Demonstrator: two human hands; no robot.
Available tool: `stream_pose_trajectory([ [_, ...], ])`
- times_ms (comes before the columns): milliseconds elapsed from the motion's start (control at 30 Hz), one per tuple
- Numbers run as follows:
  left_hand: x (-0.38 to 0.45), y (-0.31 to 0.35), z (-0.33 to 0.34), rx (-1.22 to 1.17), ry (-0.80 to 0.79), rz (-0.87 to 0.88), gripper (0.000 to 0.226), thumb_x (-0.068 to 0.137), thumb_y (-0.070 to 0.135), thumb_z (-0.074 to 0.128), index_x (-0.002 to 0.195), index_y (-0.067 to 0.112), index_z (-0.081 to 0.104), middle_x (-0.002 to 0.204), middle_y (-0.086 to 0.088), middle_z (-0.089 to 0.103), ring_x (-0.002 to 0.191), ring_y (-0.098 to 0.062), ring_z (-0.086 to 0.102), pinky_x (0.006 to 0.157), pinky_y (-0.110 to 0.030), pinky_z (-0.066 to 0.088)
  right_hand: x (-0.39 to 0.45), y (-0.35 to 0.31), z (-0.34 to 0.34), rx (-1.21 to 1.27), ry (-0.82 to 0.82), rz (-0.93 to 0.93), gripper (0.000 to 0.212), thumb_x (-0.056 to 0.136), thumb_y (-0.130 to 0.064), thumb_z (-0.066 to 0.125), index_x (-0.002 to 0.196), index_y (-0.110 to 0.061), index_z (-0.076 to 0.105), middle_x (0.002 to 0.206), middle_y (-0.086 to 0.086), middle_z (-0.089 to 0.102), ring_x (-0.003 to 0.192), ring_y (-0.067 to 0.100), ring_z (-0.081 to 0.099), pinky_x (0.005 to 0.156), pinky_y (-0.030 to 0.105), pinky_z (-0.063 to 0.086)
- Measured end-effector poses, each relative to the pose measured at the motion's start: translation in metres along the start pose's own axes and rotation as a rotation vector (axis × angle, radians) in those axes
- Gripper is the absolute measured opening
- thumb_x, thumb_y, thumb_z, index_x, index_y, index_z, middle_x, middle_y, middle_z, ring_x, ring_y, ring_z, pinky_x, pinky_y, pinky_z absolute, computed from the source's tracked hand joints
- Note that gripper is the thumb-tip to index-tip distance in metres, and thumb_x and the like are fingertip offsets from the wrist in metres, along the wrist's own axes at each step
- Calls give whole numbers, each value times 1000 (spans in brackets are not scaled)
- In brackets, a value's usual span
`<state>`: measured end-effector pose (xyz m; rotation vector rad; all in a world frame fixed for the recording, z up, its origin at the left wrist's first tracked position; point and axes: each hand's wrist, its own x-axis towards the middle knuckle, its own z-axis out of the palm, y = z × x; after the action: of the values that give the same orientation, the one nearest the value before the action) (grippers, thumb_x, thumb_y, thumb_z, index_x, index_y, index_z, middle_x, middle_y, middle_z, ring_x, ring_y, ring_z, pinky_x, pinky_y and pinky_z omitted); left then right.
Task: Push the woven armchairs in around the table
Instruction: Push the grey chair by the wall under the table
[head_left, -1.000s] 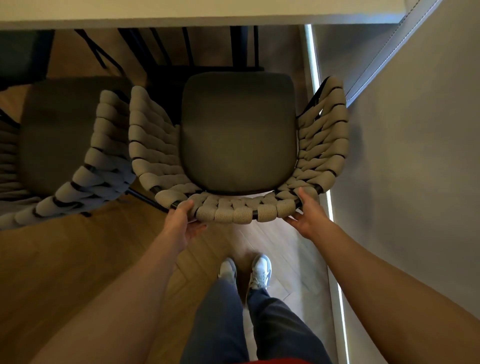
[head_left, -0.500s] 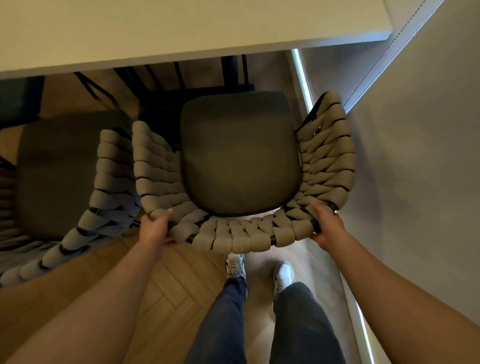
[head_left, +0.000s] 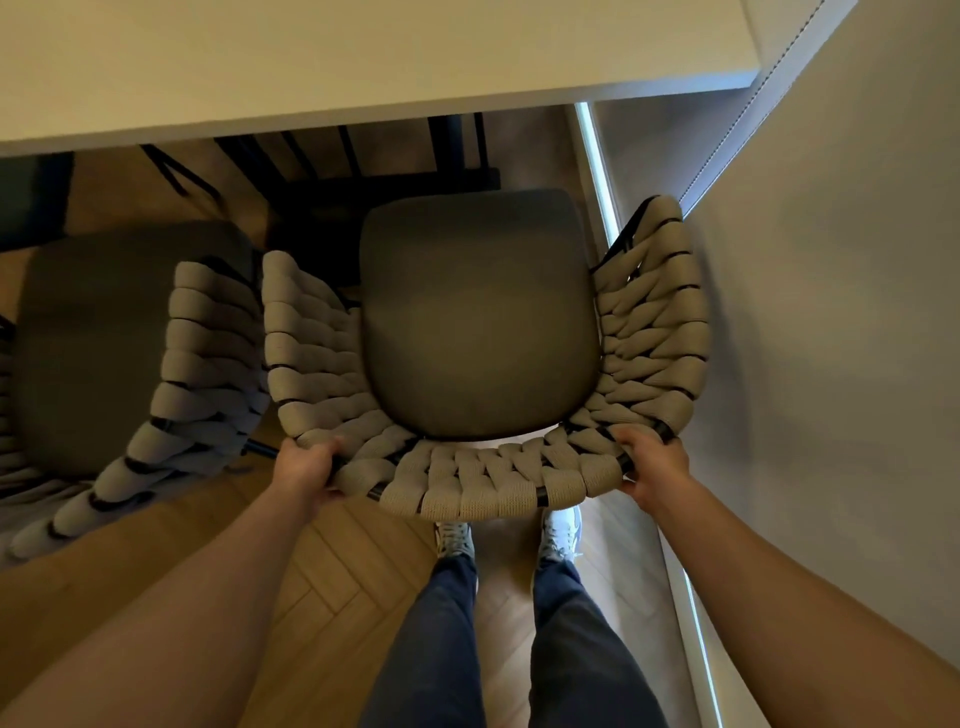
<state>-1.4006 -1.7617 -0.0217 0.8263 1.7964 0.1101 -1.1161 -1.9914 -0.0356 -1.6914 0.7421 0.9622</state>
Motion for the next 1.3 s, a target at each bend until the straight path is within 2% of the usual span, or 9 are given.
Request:
stream_pose_trajectory([
  [133, -8, -10, 14, -15, -16, 11, 53, 94, 14, 63, 141, 15, 37, 130, -15, 53, 102, -36, 59, 61, -45, 53, 7, -5, -20, 43, -10, -3, 60, 83, -2, 68, 136, -16, 44, 126, 14, 60, 104, 34, 63, 70, 47, 54],
  [467, -22, -17, 39, -51, -55, 5, 54, 93, 16, 65, 140, 18, 39, 131, -14, 54, 110, -38, 59, 70, -50, 56, 27, -22, -47, 36, -29, -26, 59, 84, 0, 66, 137, -16, 45, 124, 13, 60, 106, 35, 62, 84, 55, 53],
  [533, -23, -14, 45, -73, -73, 5, 53, 93, 16, 65, 140, 19, 39, 130, -13, 54, 109, -36, 59, 74, -53, 56, 32, -28, -51, 33, -26, -30, 60, 83, 0, 66, 136, -17, 46, 123, 13, 61, 104, 35, 63, 83, 56, 54],
  [700, -24, -4, 61, -85, -84, 22, 51, 93, 16, 65, 137, 20, 40, 132, -14, 54, 110, -38, 60, 83, -60, 55, 48, -43, -58, 52, -50, -12, 61, 80, -1, 69, 134, -21, 50, 120, 15, 65, 99, 38, 67, 67, 51, 58],
  [800, -26, -1, 68, -100, -70, 20, 49, 93, 15, 65, 136, 19, 41, 130, -14, 54, 111, -38, 59, 87, -62, 53, 50, -49, -60, 42, -63, -10, 58, 82, 0, 68, 134, -19, 50, 119, 16, 65, 99, 38, 67, 73, 55, 57],
  [933, -27, 0, 71, -109, -55, 14, 50, 94, 15, 63, 138, 18, 39, 128, -13, 54, 106, -36, 60, 86, -62, 53, 49, -50, -57, 54, -56, -10, 57, 82, 0, 68, 133, -18, 50, 117, 15, 65, 99, 38, 66, 73, 52, 57],
  [1067, -28, -1, 72, -106, -50, 21, 50, 94, 15, 63, 139, 19, 39, 129, -13, 54, 109, -38, 60, 85, -61, 54, 50, -50, -57, 52, -42, -33, 56, 82, -1, 68, 132, -18, 50, 119, 15, 65, 100, 37, 66, 75, 52, 57],
  [1200, -26, -2, 66, -95, -35, 27, 50, 94, 16, 64, 138, 20, 40, 133, -14, 53, 109, -37, 60, 78, -57, 57, 45, -46, -54, 18, -57, -56, 56, 83, -2, 66, 134, -18, 49, 122, 15, 63, 104, 37, 64, 83, 56, 55],
  [1300, -24, -2, 61, -81, -24, 32, 52, 94, 17, 64, 140, 20, 40, 132, -14, 53, 110, -37, 60, 70, -49, 57, 38, -43, -50, 9, -56, -58, 57, 85, -2, 66, 136, -17, 46, 123, 14, 62, 107, 36, 63, 79, 51, 55],
])
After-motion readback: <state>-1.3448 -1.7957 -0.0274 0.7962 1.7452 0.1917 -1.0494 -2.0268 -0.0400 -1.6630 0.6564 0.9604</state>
